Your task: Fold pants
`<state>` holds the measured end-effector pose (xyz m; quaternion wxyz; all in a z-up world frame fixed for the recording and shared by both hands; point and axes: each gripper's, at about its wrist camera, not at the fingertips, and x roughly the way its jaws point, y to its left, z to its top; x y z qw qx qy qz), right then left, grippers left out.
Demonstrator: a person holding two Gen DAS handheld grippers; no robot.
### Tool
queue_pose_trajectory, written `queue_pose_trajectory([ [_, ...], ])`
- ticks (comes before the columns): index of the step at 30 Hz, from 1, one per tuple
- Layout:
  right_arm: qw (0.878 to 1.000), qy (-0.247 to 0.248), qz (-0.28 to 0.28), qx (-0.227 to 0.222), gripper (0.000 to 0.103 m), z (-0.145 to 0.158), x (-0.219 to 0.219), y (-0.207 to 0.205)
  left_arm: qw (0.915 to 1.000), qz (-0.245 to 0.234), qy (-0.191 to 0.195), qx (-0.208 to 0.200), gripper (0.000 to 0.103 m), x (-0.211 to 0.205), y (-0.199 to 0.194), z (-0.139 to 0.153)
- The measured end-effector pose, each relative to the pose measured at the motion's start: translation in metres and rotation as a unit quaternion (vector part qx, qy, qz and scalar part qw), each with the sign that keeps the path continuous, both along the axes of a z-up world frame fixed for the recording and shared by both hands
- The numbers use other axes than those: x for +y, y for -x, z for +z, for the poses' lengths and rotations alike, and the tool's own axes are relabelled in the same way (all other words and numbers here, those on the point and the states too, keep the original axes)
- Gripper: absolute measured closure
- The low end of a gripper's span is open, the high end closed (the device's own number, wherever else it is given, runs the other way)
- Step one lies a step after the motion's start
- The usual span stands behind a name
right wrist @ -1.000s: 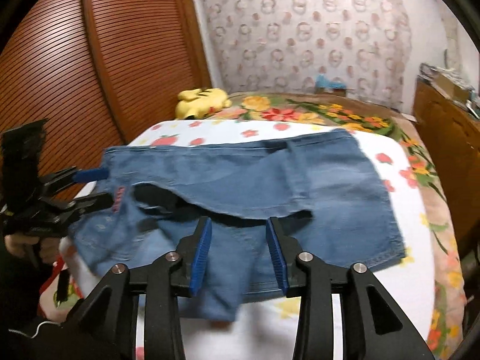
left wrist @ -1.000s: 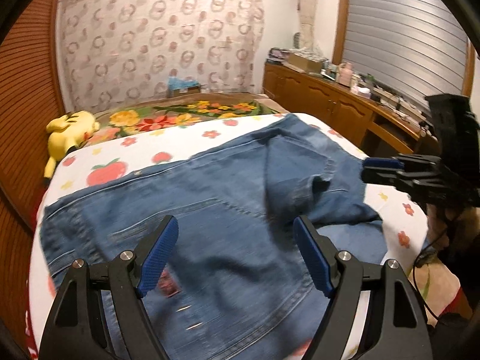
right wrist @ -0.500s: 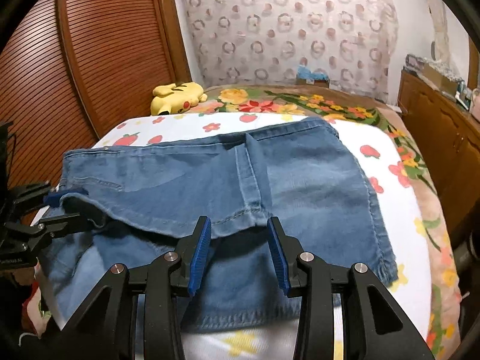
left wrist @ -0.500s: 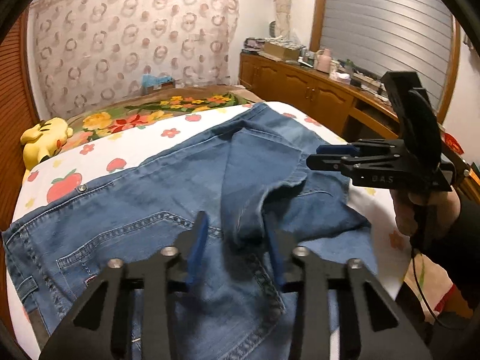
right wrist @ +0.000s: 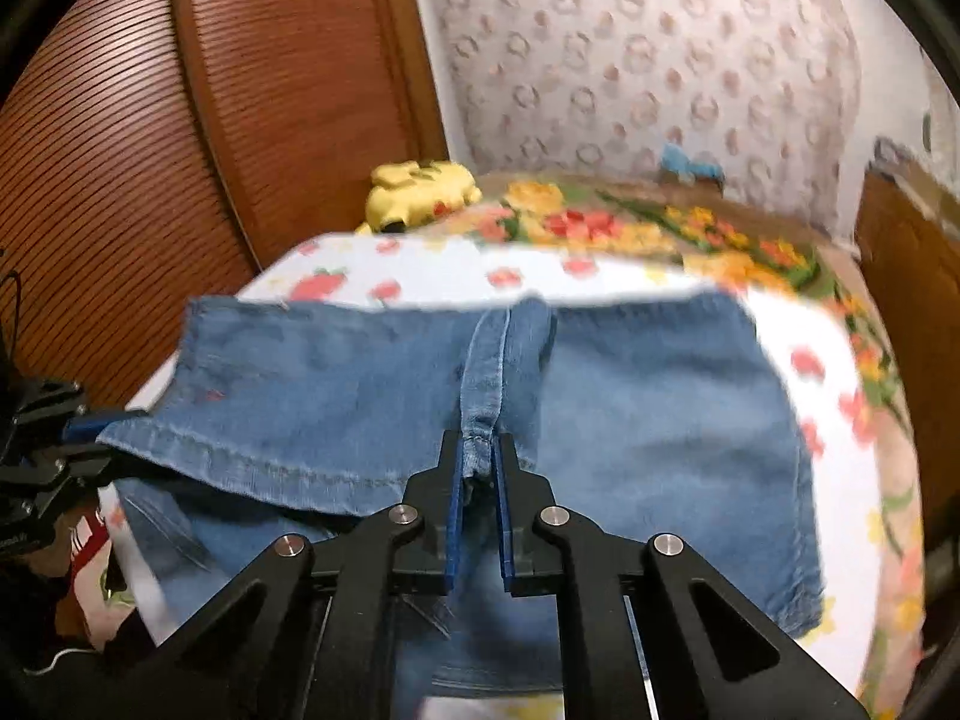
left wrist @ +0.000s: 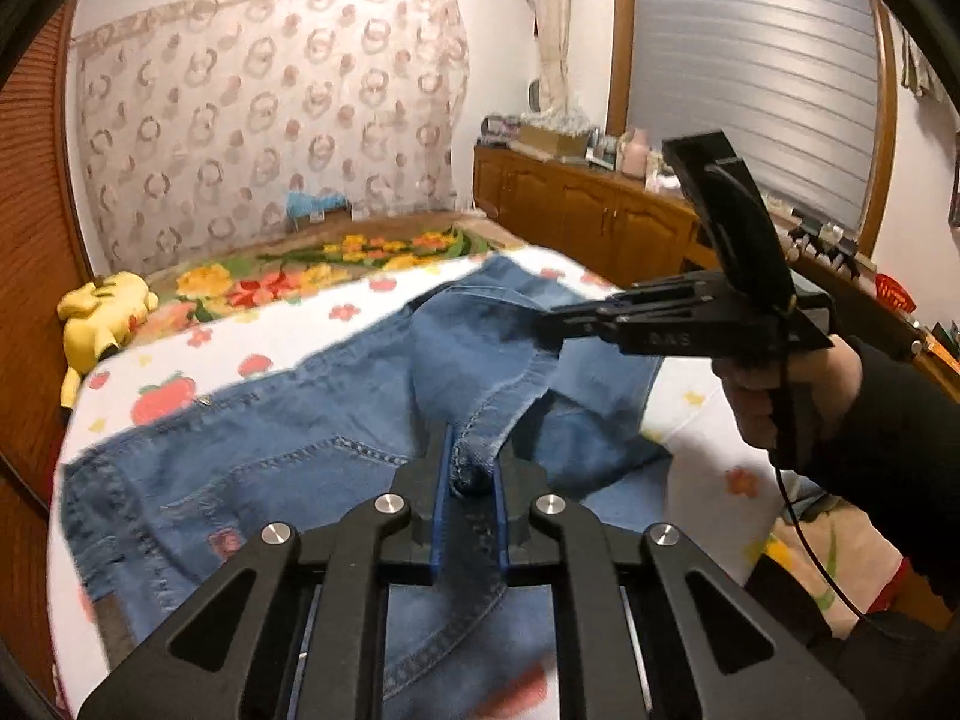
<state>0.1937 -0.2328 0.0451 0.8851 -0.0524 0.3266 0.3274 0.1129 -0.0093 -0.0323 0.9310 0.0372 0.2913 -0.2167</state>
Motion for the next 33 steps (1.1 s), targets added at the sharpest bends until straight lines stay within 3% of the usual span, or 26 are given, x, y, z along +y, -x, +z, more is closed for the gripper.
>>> queue_pose_trajectory([
  [6, 0.999, -0.027, 0.024, -0.031, 0.096, 0.038, 0.015, 0.015, 0.9992, 0.025, -0.007, -0.03, 0.09, 0.028, 0.024, 0.025],
  [14, 0.996, -0.047, 0.071, -0.04, 0.096, 0.034, 0.028, 0.027, 0.9978, 0.059, -0.007, -0.03, 0.09, 0.065, 0.04, 0.027],
  [22, 0.993, -0.031, 0.106, -0.038, 0.096, 0.026, 0.066, 0.02, 0.9947, 0.102, 0.003, -0.016, 0.09, 0.101, 0.056, 0.013],
  [29, 0.994, -0.014, 0.106, -0.023, 0.068, 0.021, 0.071, 0.016, 0.9915, 0.127, 0.007, 0.028, 0.09, 0.121, 0.051, -0.024],
  [33, 0.995, 0.005, 0.098, -0.023, 0.065, 0.023, 0.071, 0.019, 0.9903, 0.13, 0.008, 0.048, 0.09, 0.128, 0.05, -0.042],
])
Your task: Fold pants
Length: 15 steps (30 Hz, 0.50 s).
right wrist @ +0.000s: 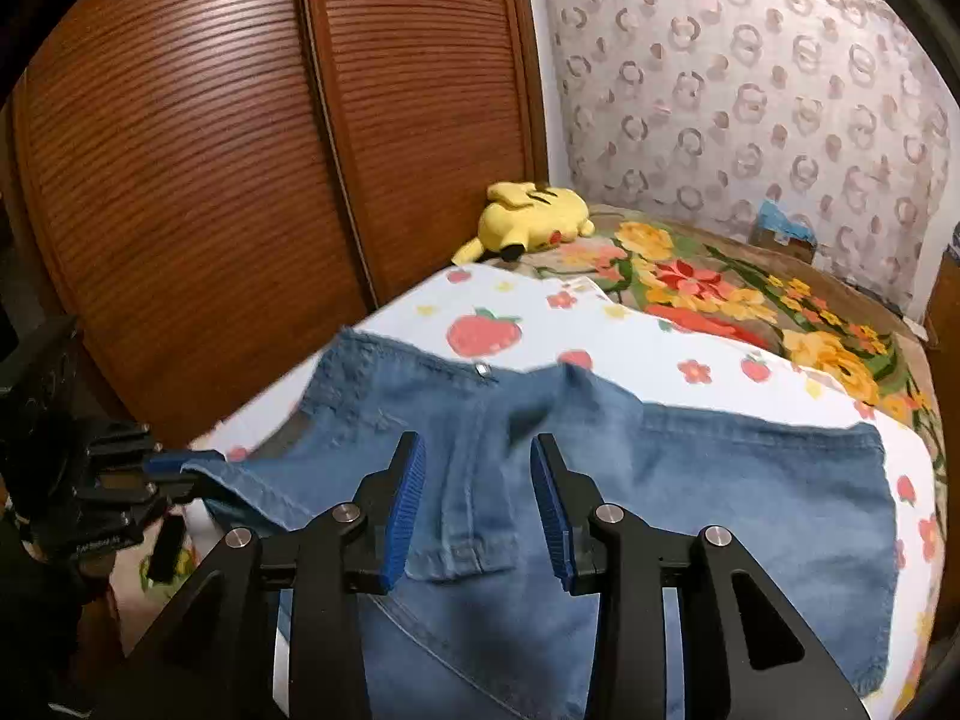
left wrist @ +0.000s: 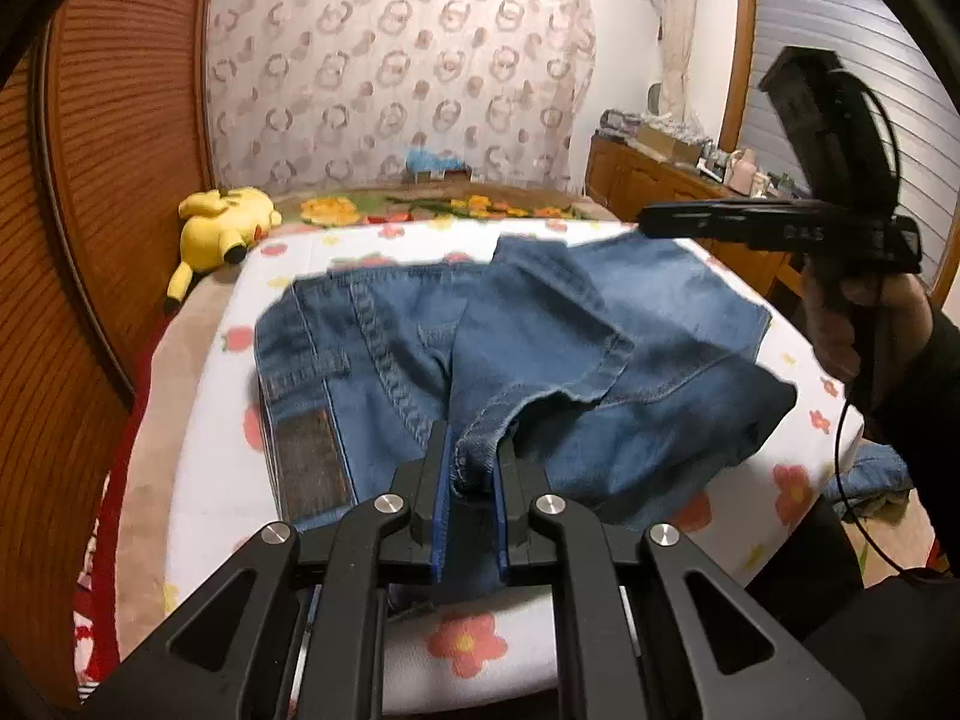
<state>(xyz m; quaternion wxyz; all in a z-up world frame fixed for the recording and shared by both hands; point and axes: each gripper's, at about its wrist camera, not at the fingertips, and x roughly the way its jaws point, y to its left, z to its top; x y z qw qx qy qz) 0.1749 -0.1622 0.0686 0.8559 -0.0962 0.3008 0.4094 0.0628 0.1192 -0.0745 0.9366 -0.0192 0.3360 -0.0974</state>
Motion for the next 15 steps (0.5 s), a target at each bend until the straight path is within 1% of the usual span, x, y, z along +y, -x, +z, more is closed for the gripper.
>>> queue_pose_trajectory([
  [2, 1.0, 0.008, -0.007, -0.006, 0.065, 0.0, 0.001, 0.003, 1.0, 0.001, 0.001, 0.006, 0.09, 0.0, 0.0, -0.006],
  [4, 1.0, 0.016, -0.022, -0.007, 0.065, -0.006, -0.001, 0.007, 1.0, 0.004, 0.003, 0.007, 0.09, 0.002, 0.0, -0.008],
  [7, 0.997, 0.042, -0.067, -0.008, 0.065, -0.017, -0.006, 0.009, 0.9999, 0.006, 0.001, 0.009, 0.09, 0.004, 0.0, -0.011],
  [10, 0.997, 0.038, -0.073, 0.005, 0.065, -0.026, -0.009, 0.013, 0.9999, 0.011, 0.0, 0.011, 0.09, 0.008, 0.0, -0.013],
  [11, 0.997, 0.031, -0.063, 0.015, 0.065, -0.029, -0.011, 0.015, 0.9998, 0.014, -0.002, 0.012, 0.09, 0.011, 0.001, -0.015],
  [13, 0.997, 0.032, -0.069, 0.015, 0.065, -0.033, -0.013, 0.018, 0.9997, 0.021, -0.005, 0.014, 0.09, 0.015, 0.002, -0.018],
  [15, 0.997, 0.027, -0.065, 0.025, 0.065, -0.038, -0.013, 0.021, 0.9995, 0.028, -0.004, 0.016, 0.09, 0.019, 0.003, -0.02],
])
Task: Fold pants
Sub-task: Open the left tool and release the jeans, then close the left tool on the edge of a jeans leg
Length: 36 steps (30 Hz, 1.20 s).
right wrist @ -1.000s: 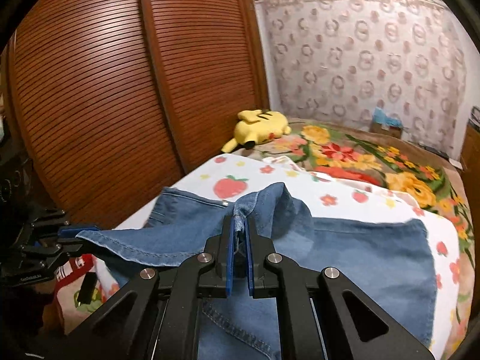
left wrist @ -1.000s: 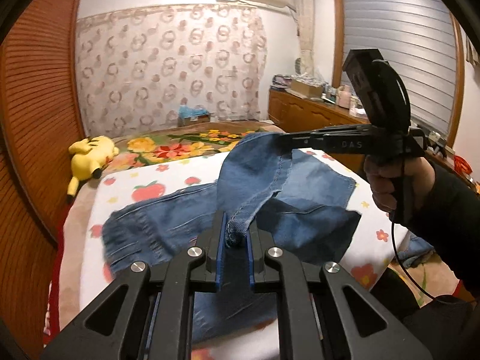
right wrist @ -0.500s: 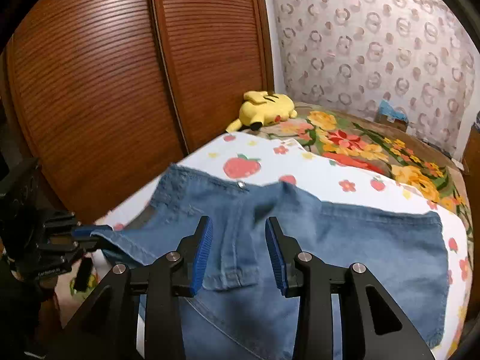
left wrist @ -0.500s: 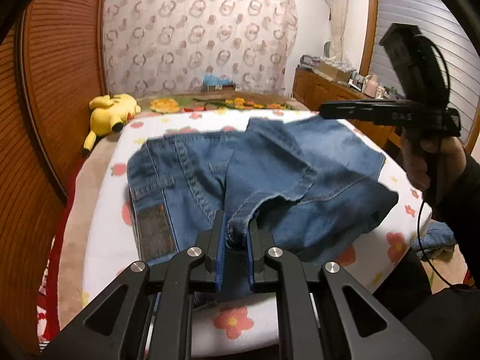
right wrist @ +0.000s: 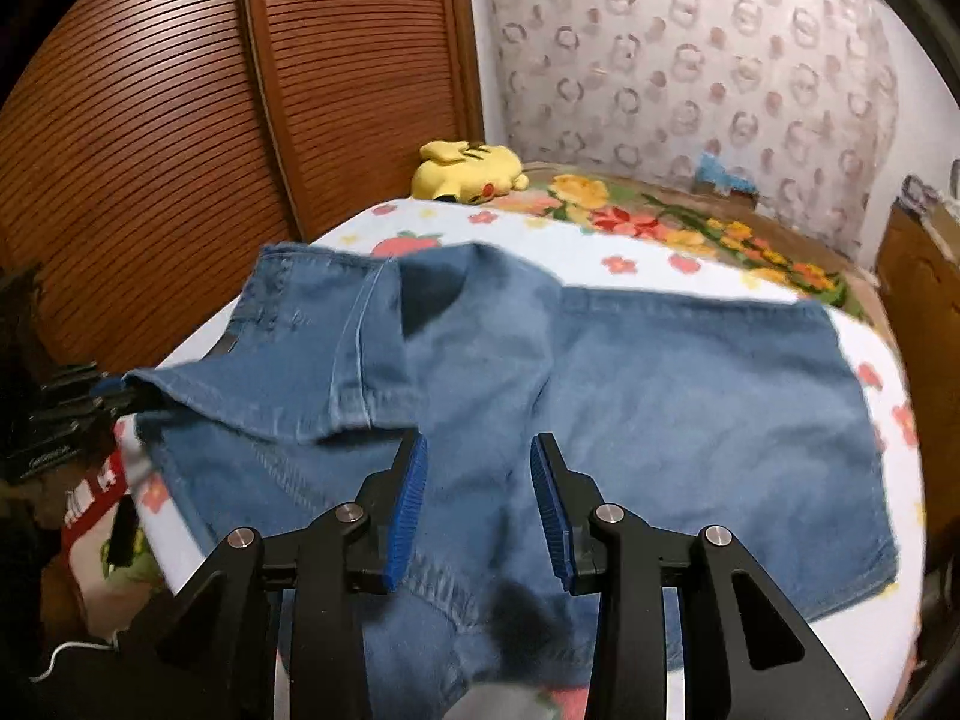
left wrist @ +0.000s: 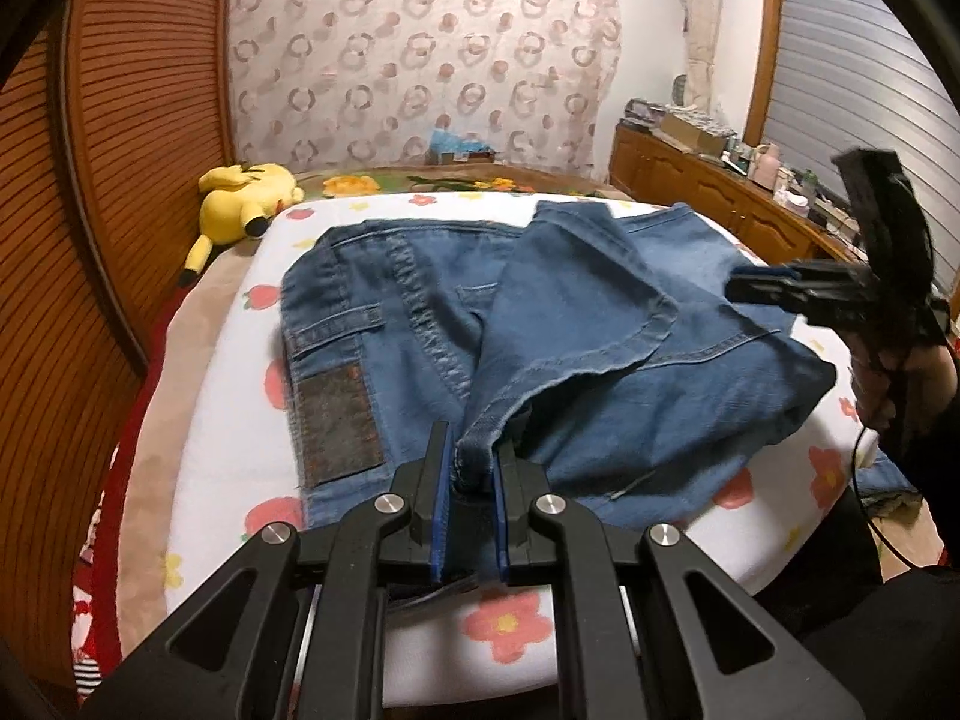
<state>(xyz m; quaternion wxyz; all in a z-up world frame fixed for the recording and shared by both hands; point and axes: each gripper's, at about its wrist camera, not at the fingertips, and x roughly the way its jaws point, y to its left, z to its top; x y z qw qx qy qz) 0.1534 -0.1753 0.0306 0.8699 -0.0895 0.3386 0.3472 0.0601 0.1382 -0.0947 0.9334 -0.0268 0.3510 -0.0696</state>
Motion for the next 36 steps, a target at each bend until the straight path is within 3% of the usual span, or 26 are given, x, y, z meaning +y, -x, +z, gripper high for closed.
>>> queue_pose_trajectory([
  [11, 1.0, -0.006, 0.005, 0.013, 0.065, -0.012, -0.009, 0.008, 0.9996, 0.026, 0.013, 0.006, 0.089, 0.017, 0.007, -0.001],
  [14, 1.0, -0.002, 0.002, 0.018, 0.065, -0.019, -0.007, 0.004, 0.9993, 0.034, 0.013, 0.001, 0.079, 0.019, 0.011, 0.004],
  [17, 1.0, 0.006, -0.001, 0.018, 0.065, -0.027, -0.007, 0.001, 0.9991, 0.042, 0.001, -0.01, 0.057, 0.021, 0.017, 0.013],
  [20, 1.0, 0.01, -0.004, 0.018, 0.065, -0.032, -0.004, -0.002, 0.9986, 0.046, -0.012, -0.022, 0.053, 0.02, 0.02, 0.022],
  [22, 1.0, 0.005, -0.005, 0.023, 0.065, -0.034, -0.004, -0.004, 0.9984, 0.046, -0.016, -0.029, 0.044, 0.017, 0.02, 0.028],
  [27, 0.999, -0.01, -0.002, 0.031, 0.065, -0.037, -0.006, -0.007, 0.9989, 0.016, -0.008, -0.044, 0.043, -0.006, 0.008, 0.04],
  [36, 1.0, -0.008, -0.006, 0.016, 0.065, -0.04, -0.006, 0.0, 0.9984, -0.051, 0.002, -0.023, 0.044, -0.06, -0.04, 0.035],
])
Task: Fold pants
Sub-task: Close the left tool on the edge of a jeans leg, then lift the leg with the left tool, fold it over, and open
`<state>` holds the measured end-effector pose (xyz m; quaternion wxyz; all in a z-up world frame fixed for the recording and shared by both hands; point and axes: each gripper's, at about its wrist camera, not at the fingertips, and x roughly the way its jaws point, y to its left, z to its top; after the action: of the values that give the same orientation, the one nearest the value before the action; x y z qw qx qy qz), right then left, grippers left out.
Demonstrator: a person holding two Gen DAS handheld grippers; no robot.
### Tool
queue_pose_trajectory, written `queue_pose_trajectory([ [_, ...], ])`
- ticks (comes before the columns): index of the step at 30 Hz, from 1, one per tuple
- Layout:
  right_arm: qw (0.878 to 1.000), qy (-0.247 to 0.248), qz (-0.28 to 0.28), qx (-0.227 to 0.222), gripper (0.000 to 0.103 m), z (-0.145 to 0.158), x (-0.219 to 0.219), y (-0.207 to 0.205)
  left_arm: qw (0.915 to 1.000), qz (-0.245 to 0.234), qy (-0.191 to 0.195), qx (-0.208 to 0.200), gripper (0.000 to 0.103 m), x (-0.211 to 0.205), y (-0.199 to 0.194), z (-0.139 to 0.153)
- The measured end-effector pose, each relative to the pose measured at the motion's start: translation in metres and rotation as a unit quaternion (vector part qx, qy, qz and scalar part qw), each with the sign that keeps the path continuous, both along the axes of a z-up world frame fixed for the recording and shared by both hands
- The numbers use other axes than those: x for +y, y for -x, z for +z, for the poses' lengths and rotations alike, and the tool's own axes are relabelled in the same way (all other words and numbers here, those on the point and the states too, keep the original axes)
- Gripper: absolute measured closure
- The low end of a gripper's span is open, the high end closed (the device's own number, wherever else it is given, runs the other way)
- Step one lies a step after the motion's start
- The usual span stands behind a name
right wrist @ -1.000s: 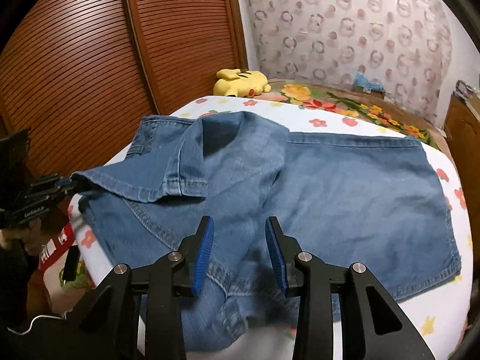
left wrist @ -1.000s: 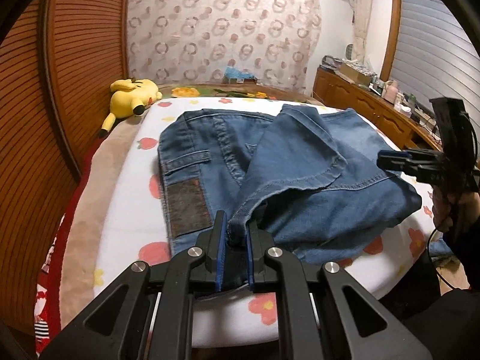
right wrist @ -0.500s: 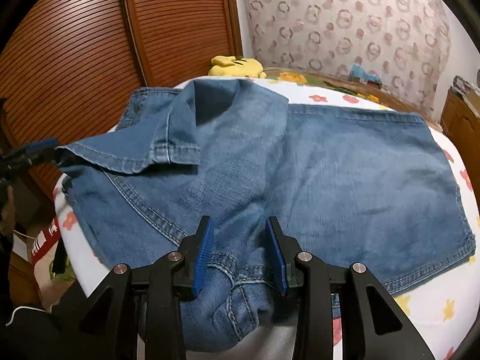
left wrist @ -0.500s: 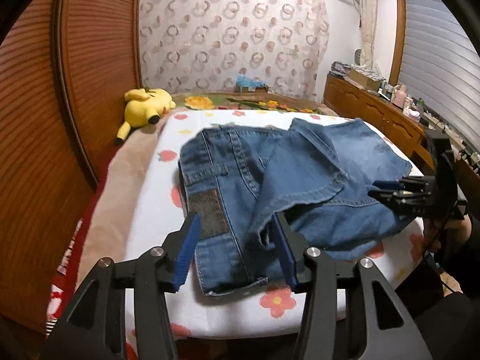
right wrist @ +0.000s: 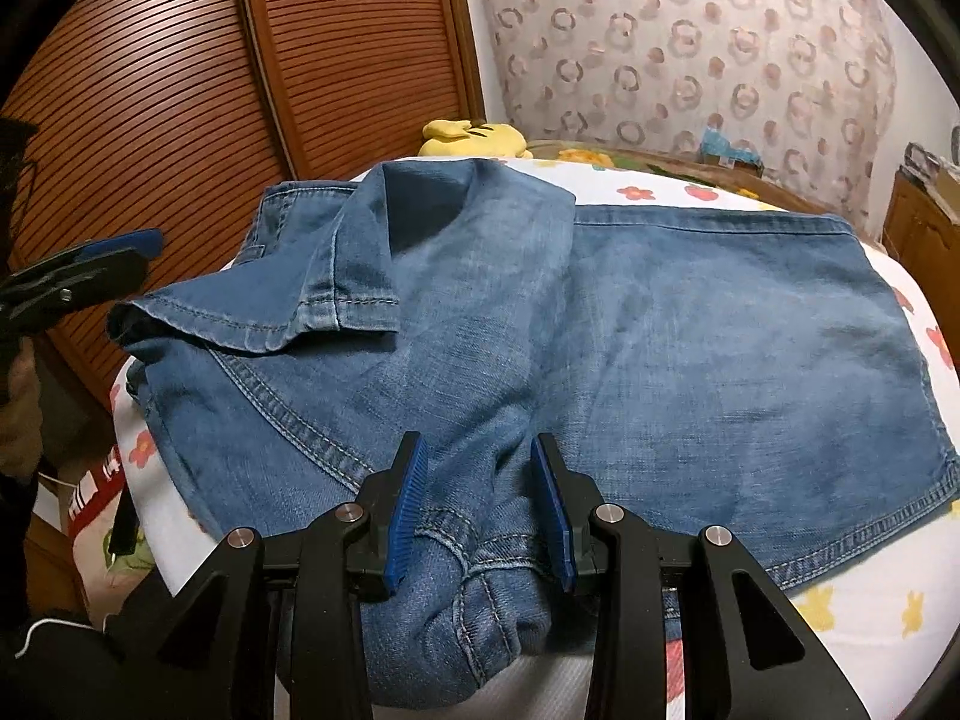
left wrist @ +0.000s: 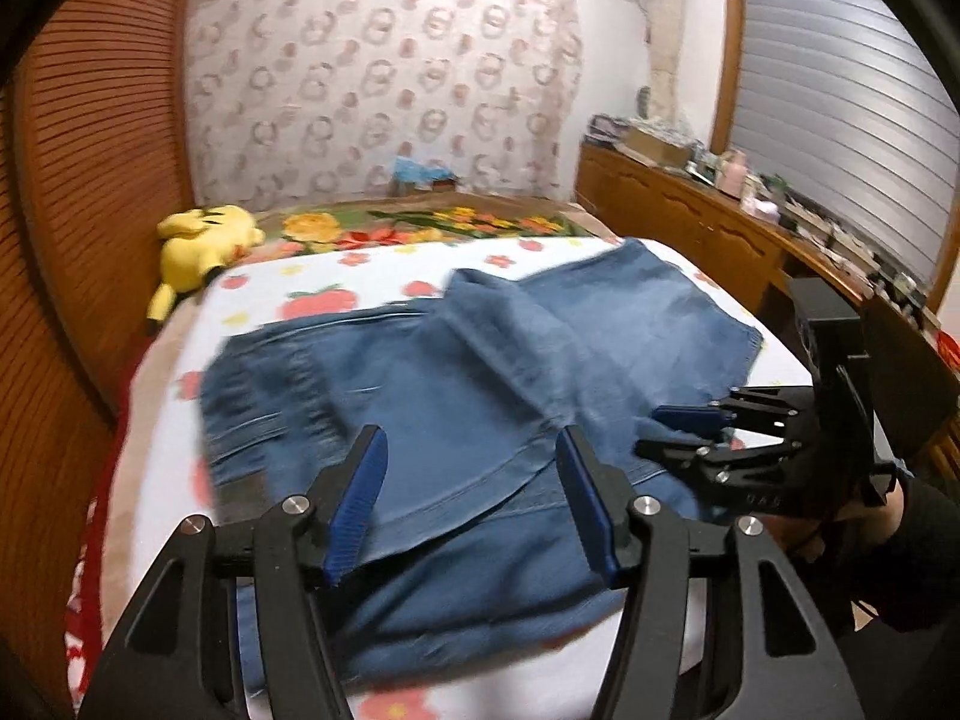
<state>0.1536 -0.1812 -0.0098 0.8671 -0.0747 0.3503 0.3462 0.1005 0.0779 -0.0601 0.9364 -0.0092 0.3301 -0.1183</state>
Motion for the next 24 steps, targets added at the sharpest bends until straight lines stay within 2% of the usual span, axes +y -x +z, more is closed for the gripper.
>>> queue_pose_trajectory([
  [4, 1.0, 0.0, 0.0, -0.003, 0.065, 0.0, -0.002, 0.001, 0.9992, -0.025, -0.011, 0.031, 0.05, -0.021, -0.023, -0.012],
  [11, 1.0, 0.0, -0.001, -0.006, 0.065, -0.001, -0.004, 0.002, 0.996, -0.034, -0.047, 0.067, 0.05, -0.043, -0.048, -0.033],
  [14, 1.0, 0.0, 0.0, -0.006, 0.065, -0.001, -0.003, 0.002, 0.9932, -0.021, -0.087, 0.074, 0.063, -0.046, -0.053, -0.043],
  [16, 1.0, 0.0, 0.0, -0.006, 0.065, -0.001, -0.003, 0.002, 0.994, -0.024, -0.08, 0.07, 0.08, -0.043, -0.05, -0.044],
  [18, 1.0, 0.001, 0.0, -0.008, 0.065, -0.001, -0.003, 0.002, 0.995, -0.022, -0.077, 0.059, 0.089, -0.039, -0.045, -0.039],
  [24, 1.0, 0.0, 0.001, -0.009, 0.065, -0.002, -0.004, 0.0, 0.9972, 0.018, -0.071, 0.018, 0.09, -0.002, -0.038, -0.007],
])
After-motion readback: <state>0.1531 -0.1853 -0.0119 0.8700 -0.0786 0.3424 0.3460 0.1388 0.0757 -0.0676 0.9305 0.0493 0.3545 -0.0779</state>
